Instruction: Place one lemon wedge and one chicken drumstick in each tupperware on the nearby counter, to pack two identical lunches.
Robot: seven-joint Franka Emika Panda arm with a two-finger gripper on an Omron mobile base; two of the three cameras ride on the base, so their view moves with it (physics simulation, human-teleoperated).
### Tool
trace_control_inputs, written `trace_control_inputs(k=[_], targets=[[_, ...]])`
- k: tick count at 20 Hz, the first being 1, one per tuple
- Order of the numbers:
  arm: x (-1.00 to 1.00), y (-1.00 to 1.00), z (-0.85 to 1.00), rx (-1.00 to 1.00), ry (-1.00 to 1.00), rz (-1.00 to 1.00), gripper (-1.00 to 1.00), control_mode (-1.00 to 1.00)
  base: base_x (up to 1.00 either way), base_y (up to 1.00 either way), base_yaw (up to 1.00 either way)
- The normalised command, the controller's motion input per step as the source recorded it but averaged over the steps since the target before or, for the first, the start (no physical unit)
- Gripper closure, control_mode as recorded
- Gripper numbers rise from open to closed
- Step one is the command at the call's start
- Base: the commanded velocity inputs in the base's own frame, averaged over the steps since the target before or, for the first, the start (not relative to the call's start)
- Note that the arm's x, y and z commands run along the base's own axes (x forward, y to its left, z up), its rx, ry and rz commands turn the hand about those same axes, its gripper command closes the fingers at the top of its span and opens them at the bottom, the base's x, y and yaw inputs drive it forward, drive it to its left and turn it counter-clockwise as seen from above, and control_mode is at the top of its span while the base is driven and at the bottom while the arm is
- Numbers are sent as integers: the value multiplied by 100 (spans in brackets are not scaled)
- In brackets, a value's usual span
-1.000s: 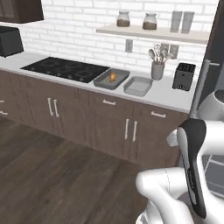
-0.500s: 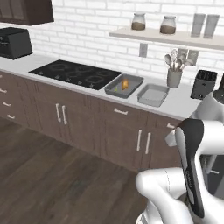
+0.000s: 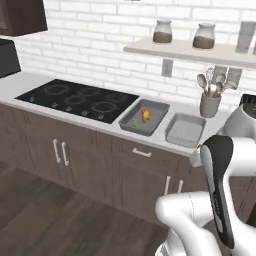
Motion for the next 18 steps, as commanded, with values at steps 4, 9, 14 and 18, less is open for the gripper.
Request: trace_control_inputs(k=[4,9,14,18], targets=[[0,0,0,0,0,0,100,100,100,25,-51],[0,0,0,0,0,0,100,100,90,14,-63],[0,0,0,0,0,0,100,100,63,4,-56],[0,0,0,0,0,0,100,100,71,71,-14]])
